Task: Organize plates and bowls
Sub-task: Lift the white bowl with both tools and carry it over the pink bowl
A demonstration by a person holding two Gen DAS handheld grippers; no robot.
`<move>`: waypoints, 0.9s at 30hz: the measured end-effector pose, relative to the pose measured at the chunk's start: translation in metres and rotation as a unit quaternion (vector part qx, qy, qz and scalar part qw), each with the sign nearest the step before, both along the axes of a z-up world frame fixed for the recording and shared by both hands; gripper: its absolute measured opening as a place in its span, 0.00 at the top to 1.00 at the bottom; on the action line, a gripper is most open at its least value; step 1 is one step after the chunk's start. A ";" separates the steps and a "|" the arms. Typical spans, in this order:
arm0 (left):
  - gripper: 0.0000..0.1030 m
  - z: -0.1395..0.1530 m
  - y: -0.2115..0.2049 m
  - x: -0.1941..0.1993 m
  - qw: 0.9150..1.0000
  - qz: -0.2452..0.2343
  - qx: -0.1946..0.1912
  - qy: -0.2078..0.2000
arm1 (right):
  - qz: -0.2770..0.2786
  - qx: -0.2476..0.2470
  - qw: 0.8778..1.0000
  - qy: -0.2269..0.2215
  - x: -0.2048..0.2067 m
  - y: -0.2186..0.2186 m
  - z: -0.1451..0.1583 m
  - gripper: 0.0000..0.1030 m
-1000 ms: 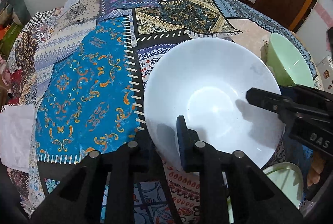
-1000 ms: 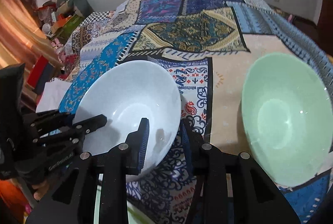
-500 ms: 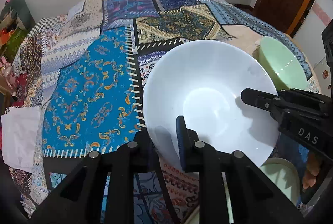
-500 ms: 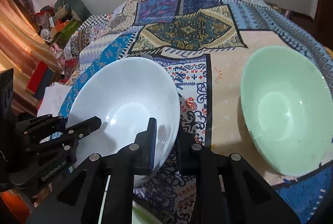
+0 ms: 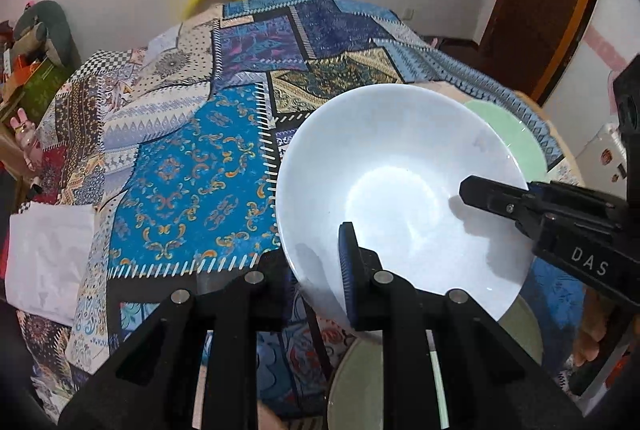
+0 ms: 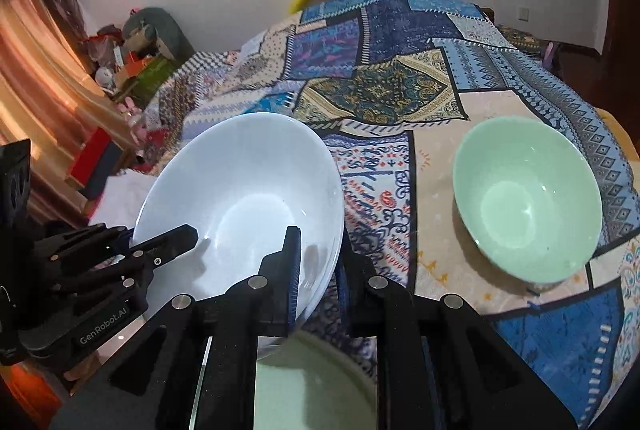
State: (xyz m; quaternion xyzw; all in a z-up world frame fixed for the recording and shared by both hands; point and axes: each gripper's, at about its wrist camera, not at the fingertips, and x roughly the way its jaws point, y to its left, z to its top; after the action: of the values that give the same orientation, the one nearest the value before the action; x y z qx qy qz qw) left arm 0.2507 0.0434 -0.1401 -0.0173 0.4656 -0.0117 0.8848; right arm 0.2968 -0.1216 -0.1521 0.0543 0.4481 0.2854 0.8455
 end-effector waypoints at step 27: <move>0.81 0.051 0.051 -0.120 0.996 0.065 0.007 -0.064 | 0.057 0.032 0.996 -0.055 -0.081 0.052 0.035 0.86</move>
State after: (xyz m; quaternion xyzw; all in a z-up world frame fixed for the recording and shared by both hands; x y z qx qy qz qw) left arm 0.1312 0.0947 -0.0891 -0.0401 0.4061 0.0478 0.9117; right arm 0.2159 -0.0701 -0.1173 0.0402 0.3941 0.3504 0.8487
